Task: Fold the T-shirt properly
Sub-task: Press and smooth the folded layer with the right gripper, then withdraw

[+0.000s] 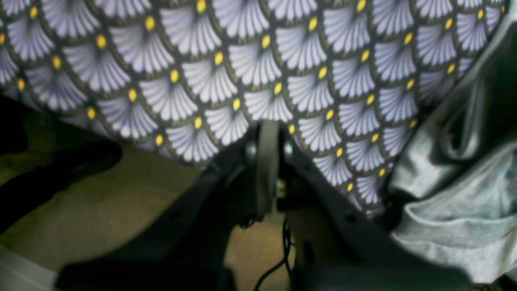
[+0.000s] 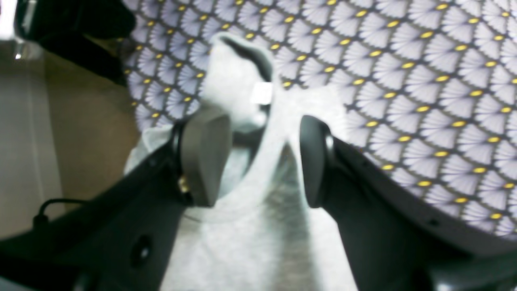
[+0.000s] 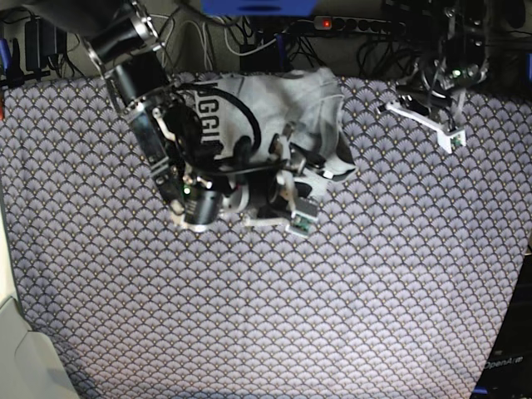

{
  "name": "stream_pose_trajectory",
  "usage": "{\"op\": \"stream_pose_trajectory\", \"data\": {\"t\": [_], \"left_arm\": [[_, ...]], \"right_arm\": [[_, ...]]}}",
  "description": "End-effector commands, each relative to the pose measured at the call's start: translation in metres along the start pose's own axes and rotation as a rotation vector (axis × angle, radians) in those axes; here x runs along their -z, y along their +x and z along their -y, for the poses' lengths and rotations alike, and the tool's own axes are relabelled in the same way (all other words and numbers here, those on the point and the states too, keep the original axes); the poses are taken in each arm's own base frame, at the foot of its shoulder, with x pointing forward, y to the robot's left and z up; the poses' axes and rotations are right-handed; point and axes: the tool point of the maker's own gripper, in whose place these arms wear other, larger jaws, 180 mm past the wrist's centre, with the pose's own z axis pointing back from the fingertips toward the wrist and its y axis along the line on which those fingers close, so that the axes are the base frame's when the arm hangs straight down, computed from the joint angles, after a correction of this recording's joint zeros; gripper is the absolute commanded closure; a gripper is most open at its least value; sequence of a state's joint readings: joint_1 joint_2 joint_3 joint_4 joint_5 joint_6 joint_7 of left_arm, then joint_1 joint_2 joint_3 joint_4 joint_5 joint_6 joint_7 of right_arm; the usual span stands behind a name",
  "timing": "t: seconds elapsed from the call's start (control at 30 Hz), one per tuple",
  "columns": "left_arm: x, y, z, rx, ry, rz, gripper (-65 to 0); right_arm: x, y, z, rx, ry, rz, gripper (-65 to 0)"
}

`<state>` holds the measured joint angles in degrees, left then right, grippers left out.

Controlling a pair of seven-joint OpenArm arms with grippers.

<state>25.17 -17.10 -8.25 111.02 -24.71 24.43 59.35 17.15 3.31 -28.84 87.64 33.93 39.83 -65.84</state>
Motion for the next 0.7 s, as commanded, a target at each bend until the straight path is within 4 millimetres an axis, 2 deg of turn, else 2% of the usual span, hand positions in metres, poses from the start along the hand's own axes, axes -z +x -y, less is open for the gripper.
{"op": "stream_pose_trajectory", "data": {"t": [0.0,0.13,0.27,0.4,0.57,0.67], "left_arm": [[-0.004,0.009,0.000,0.006,-0.001,0.035,-0.3],[-0.004,0.011,0.001,0.006,-0.002,0.038,-0.3],[-0.004,0.011,0.001,0.006,-0.003,0.040,-0.3],[-0.004,0.012,0.001,0.006,-0.004,0.041,-0.3],[-0.004,0.012,0.001,0.006,-0.004,0.041,-0.3],[-0.004,0.012,0.001,0.006,-0.004,0.041,-0.3]], "right_arm": [[-0.005,0.018,0.006,-0.020,-0.005,0.049,-32.2],[-0.004,0.015,0.013,-0.009,-0.009,0.033,-32.3],[-0.004,0.018,0.012,-0.008,-0.008,0.052,-32.3],[-0.002,0.006,0.018,0.016,-0.009,0.034,-32.3],[0.009,-0.008,0.014,0.027,0.020,0.007,-32.3],[0.015,-0.010,0.007,0.013,0.042,0.001,-32.2]]}}
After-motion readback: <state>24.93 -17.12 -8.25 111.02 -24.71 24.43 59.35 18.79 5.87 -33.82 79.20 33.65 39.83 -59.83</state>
